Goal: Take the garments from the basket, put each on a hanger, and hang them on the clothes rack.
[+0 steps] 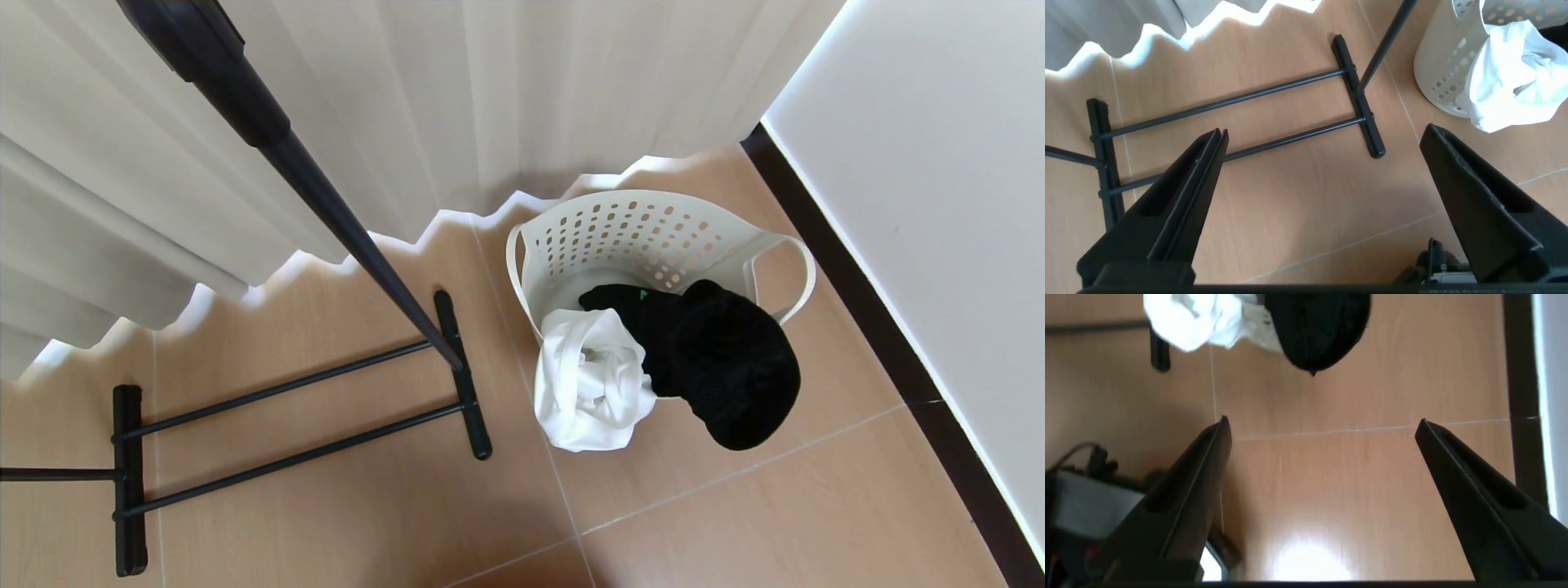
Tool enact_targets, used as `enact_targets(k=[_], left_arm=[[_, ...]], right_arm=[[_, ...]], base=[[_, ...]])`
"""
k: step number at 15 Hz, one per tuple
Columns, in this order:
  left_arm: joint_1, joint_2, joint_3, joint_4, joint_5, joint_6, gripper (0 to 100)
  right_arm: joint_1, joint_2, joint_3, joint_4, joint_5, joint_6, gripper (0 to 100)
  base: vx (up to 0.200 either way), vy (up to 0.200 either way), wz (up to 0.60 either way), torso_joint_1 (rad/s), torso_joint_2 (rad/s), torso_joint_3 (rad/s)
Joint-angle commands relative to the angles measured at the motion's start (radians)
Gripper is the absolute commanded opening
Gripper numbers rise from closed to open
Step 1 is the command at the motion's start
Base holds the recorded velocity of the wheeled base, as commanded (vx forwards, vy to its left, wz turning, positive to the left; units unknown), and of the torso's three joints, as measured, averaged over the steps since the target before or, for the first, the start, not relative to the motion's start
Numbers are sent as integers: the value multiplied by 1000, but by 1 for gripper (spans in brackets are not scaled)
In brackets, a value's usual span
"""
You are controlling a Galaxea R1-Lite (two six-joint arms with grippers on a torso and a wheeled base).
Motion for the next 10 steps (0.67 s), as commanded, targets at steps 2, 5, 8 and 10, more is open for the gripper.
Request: enact_targets(k=[2, 5, 8, 10], left_arm=[[0, 0, 0, 0, 0, 0, 100], [0, 0, 0, 0, 0, 0, 100], [0, 0, 0, 0, 0, 0, 100], [0, 0, 0, 0, 0, 0, 100]], right_arm=[[153, 524, -147, -42, 3, -172, 100], [176, 798, -310, -46, -34, -224, 100], [171, 1033, -514, -48, -103, -383, 100], [161, 1125, -615, -48, -107, -506, 100]], base=[[0, 0, 0, 0, 0, 0], [0, 0, 0, 0, 0, 0], [0, 0, 0, 0, 0, 0], [0, 0, 0, 0, 0, 0]])
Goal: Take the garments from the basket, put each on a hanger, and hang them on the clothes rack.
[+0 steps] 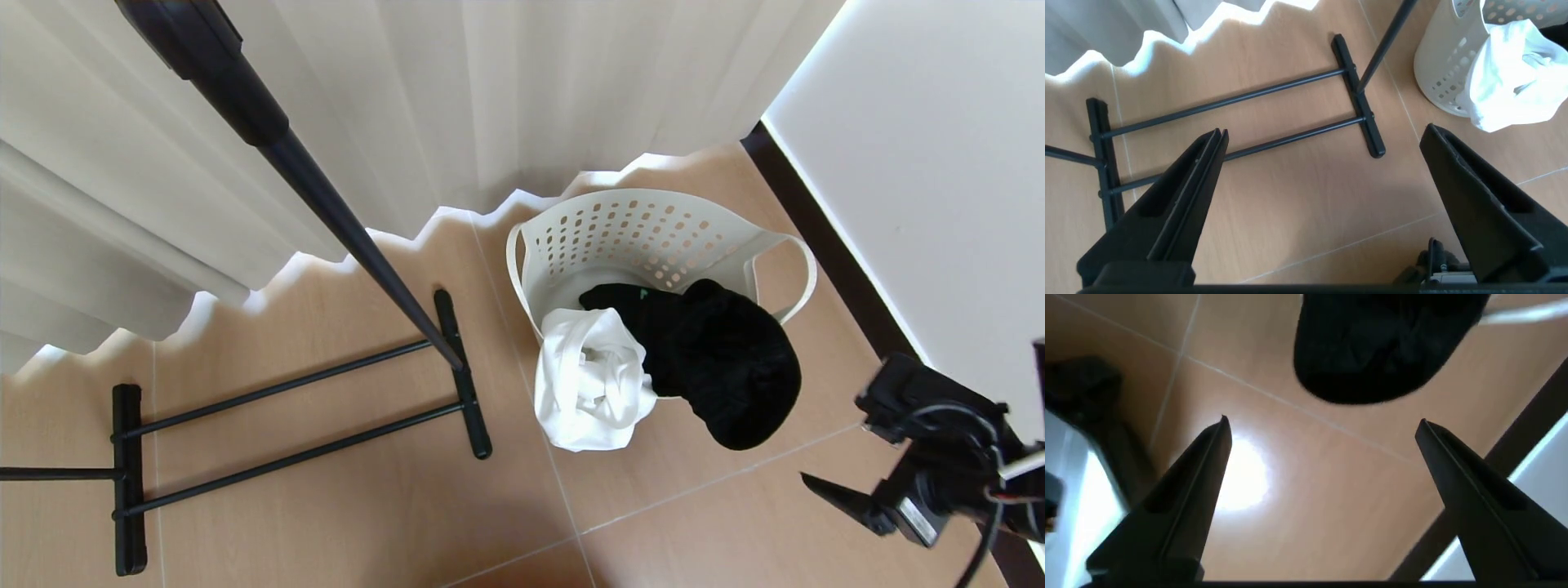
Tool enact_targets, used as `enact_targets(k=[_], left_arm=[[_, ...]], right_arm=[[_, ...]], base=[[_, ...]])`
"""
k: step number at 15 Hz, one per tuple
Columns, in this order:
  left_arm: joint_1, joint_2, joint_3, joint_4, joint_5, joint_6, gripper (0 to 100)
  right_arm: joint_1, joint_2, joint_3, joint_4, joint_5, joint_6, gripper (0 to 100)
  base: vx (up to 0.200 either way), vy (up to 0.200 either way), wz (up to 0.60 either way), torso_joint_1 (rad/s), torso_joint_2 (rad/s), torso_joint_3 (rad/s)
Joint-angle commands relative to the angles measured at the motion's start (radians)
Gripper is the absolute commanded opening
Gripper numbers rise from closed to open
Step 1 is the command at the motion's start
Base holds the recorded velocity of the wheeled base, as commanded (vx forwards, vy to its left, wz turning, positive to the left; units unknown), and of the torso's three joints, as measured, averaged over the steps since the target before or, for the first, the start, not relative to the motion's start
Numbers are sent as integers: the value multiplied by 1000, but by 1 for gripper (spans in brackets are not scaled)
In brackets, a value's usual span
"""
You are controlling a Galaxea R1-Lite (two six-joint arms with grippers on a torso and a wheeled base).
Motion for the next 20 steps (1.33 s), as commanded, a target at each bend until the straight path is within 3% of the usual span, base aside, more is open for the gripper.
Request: enact_targets(k=[1, 2, 4, 7, 10, 20], left_arm=[[0, 0, 0, 0, 0, 0, 100], [0, 0, 0, 0, 0, 0, 100], [0, 0, 0, 0, 0, 0, 100], [0, 0, 0, 0, 0, 0, 100], [0, 0, 0, 0, 0, 0, 100], [0, 0, 0, 0, 0, -2, 100]], right_arm=[[-41, 280, -219, 2, -29, -231, 100], [-56, 333, -287, 0, -47, -332, 100], [-59, 428, -413, 2, -96, -424, 100], [-60, 556, -588, 2, -119, -432, 100], [-76, 612, -687, 3, -155, -460, 100], [-100, 755, -913, 5, -184, -464, 100]], base=[[0, 0, 0, 0, 0, 0], [0, 0, 0, 0, 0, 0], [0, 0, 0, 0, 0, 0], [0, 0, 0, 0, 0, 0], [0, 0, 0, 0, 0, 0], [0, 0, 0, 0, 0, 0]])
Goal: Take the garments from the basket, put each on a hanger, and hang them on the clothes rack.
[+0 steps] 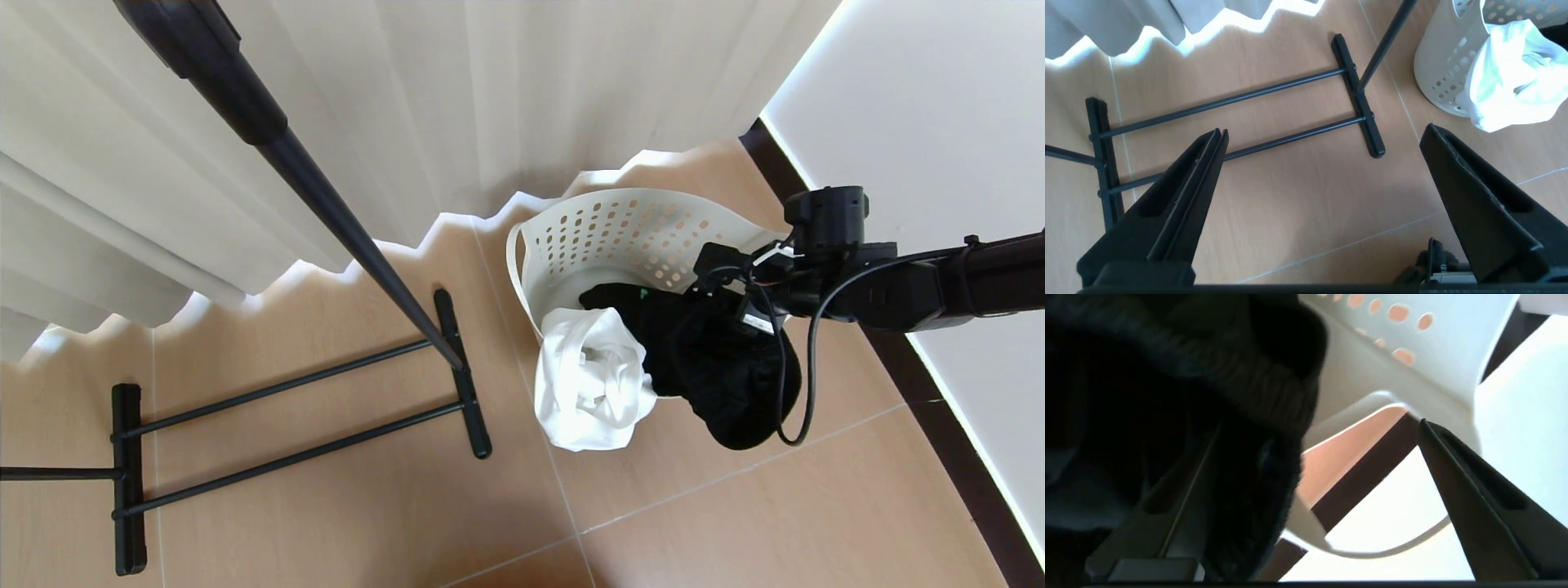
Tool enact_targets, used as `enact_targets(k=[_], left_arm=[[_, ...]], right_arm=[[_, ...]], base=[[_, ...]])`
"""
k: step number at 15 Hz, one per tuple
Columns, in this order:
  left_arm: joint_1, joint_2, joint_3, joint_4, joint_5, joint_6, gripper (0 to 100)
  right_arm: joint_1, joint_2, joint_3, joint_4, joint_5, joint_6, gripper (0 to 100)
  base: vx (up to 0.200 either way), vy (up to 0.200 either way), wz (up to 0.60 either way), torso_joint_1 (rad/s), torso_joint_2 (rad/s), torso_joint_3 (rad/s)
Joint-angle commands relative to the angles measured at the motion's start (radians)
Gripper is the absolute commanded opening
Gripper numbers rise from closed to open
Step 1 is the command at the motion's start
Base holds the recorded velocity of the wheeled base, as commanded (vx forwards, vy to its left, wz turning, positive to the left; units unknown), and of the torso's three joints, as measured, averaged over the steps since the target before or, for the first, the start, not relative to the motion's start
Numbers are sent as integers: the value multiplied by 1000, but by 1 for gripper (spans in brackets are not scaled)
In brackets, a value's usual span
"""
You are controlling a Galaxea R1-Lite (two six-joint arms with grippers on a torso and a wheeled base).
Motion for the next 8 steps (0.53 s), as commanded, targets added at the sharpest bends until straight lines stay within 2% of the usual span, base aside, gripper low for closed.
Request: enact_targets(k=[1, 4, 5, 8], left_arm=[[0, 0, 0, 0, 0, 0, 100], [0, 0, 0, 0, 0, -2, 100], [0, 0, 0, 0, 0, -2, 100], [0, 0, 0, 0, 0, -2, 100]], right_arm=[[-1, 25, -39, 0, 0, 0, 100], [-1, 40, -51, -3, 0, 1, 100], [-1, 40, -51, -3, 0, 1, 0], [-1, 30, -40, -3, 3, 6, 0]], base=[[0, 0, 0, 0, 0, 0], [0, 0, 0, 0, 0, 0], [0, 0, 0, 0, 0, 0], [0, 0, 0, 0, 0, 0]])
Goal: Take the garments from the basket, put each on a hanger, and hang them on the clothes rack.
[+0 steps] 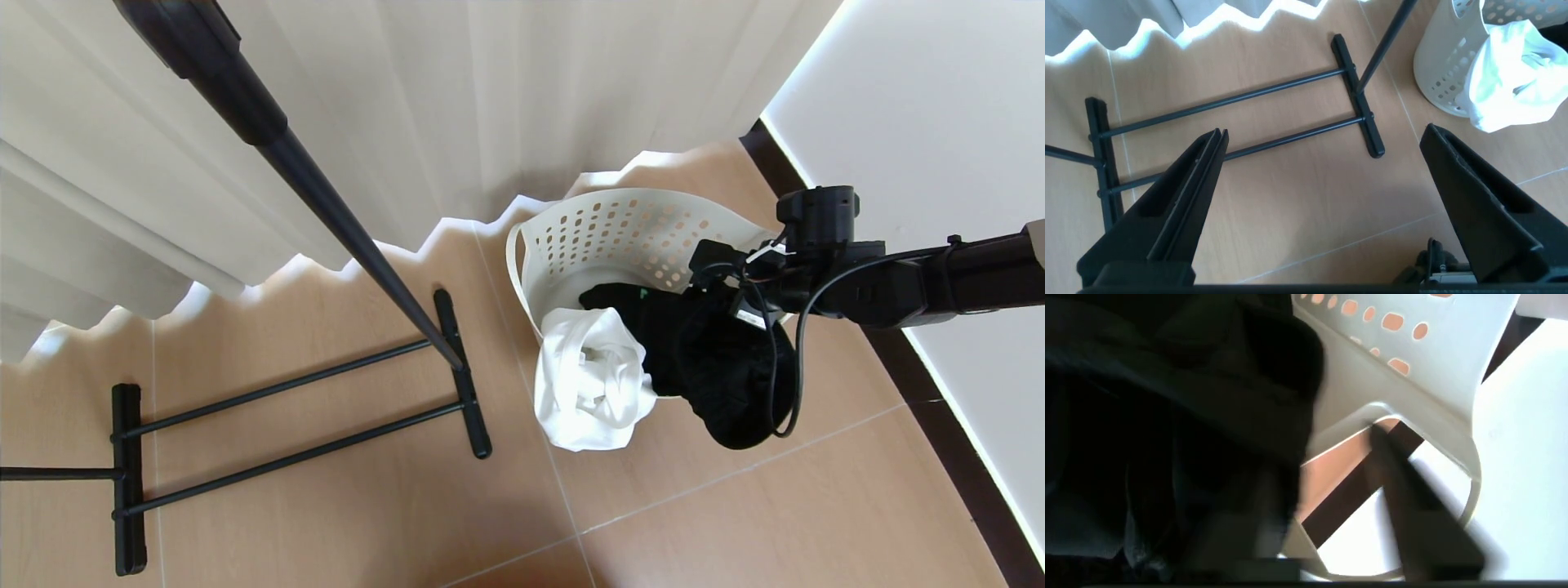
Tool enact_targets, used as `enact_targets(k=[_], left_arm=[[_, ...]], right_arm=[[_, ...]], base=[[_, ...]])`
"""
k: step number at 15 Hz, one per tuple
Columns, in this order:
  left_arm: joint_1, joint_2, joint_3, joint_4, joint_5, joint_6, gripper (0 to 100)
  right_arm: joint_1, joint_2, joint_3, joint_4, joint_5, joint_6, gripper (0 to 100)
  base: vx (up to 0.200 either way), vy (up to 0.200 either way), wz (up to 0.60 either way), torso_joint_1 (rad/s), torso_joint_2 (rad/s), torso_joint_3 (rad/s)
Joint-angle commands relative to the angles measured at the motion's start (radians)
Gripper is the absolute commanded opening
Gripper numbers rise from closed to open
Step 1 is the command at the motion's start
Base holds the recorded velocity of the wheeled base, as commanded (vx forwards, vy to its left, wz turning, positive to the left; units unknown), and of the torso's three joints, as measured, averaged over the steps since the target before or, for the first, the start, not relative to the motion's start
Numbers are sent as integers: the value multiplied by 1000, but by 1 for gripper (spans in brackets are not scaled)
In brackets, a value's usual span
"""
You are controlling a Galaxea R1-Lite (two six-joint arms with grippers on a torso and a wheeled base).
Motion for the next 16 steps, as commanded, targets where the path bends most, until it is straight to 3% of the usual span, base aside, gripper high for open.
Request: enact_targets(k=[1, 2, 4, 8, 9, 11, 12, 14, 16], left_arm=[[0, 0, 0, 0, 0, 0, 100], [0, 0, 0, 0, 0, 0, 100], [0, 0, 0, 0, 0, -2, 100], [0, 0, 0, 0, 2, -2, 100], [0, 0, 0, -2, 3, -2, 100], [0, 0, 0, -2, 2, 1, 100], [0, 0, 0, -2, 2, 0, 100], [0, 0, 0, 0, 2, 1, 100], [0, 0, 0, 0, 2, 0, 100]], right_arm=[[2, -33, 24, -1, 9, 7, 0], [2, -62, 52, -1, 9, 21, 0], [13, -185, 176, -1, 12, 180, 0], [28, -447, 371, -5, 17, 424, 0], [31, -555, 451, -4, 23, 604, 0], [71, -688, 556, -4, 39, 832, 0], [82, -717, 573, -4, 37, 871, 0], [133, -832, 630, -5, 39, 1033, 0], [173, -885, 655, -5, 46, 1124, 0]], base=[[0, 0, 0, 0, 0, 0], [0, 0, 0, 0, 0, 0], [0, 0, 0, 0, 0, 0], [0, 0, 0, 0, 0, 0], [0, 0, 0, 0, 0, 0], [0, 0, 0, 0, 0, 0], [0, 0, 0, 0, 0, 0], [0, 0, 0, 0, 0, 0], [0, 0, 0, 0, 0, 0]])
